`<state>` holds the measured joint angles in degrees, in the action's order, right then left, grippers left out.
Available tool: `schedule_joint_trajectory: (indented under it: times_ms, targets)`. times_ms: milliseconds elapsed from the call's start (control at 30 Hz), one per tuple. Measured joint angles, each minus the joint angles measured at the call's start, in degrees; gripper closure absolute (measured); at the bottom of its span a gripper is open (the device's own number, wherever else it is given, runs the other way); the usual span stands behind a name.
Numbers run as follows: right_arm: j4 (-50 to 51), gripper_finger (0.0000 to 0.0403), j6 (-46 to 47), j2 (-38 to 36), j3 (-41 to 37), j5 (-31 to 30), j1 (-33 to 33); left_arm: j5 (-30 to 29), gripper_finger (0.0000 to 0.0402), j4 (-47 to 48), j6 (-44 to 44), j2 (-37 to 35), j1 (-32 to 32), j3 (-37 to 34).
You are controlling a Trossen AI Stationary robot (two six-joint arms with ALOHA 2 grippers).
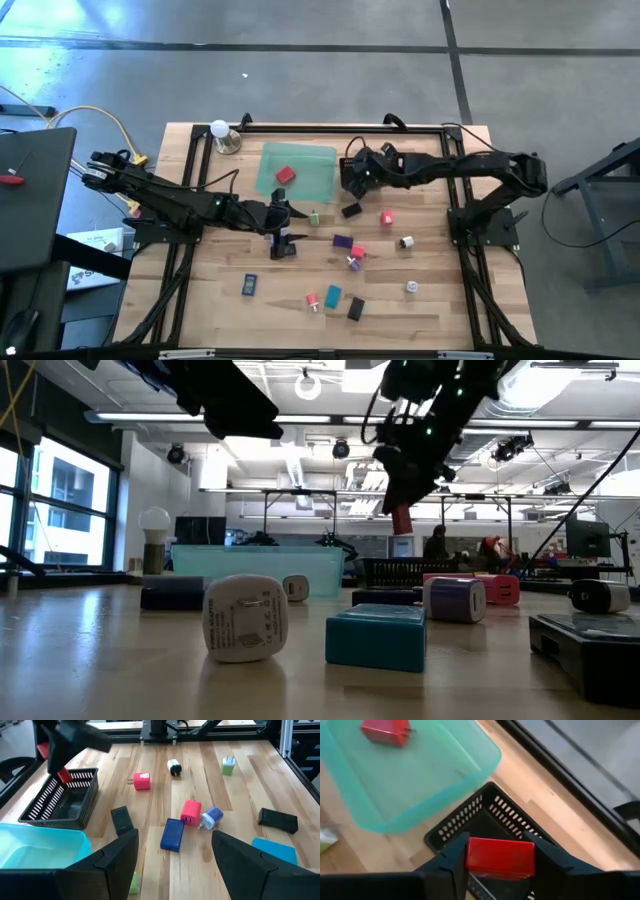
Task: Pick & Place Office items
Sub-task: Put the red digital timer into the black bin, then put the top pink charger adapter into the green bin
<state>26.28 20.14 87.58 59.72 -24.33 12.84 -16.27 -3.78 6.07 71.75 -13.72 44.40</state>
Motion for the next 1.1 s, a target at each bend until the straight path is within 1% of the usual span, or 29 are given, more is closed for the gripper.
schedule_joint_trajectory:
  times_ms: [167, 300, 467, 600, 733, 933, 1100]
  targets:
    - [-0.01, 0.0249, -0.08, 3.98, 0.02, 3.44, 3.70, 0.02, 0.0156, 0.23, 0.00, 0.00, 0.00, 0.00]
    - [-0.95, 0.0249, 0.07, 7.23, 0.00, 4.82, 5.33, 0.02, 0.0156, 0.44, -0.01, 0.00, 0.00, 0.00]
    - [-3.42, 0.0221, -0.15, 9.25, 0.00, 5.26, 6.08, 0.01, 0.0156, 0.45, -0.02, 0.00, 0.00, 0.00]
    - [-4.42, 0.0199, -0.89, 9.35, 0.00, 6.15, 6.06, 0.00, 0.0156, 0.62, -0.02, 0.00, 0.00, 0.00]
    - [-5.23, 0.0187, -0.89, 9.15, 0.00, 6.36, 6.04, 0.00, 0.0156, 1.41, -0.02, 0.00, 0.00, 0.00]
    - [-4.74, 0.0179, -0.89, 6.90, 0.00, 6.28, 5.69, 0.00, 0.0156, 2.28, 0.43, 0.00, 0.00, 0.00]
    - [-4.54, 0.0179, -2.18, 3.41, 0.00, 6.32, 4.66, 0.00, 0.0156, 2.30, 1.16, 0.00, 0.00, 0.00]
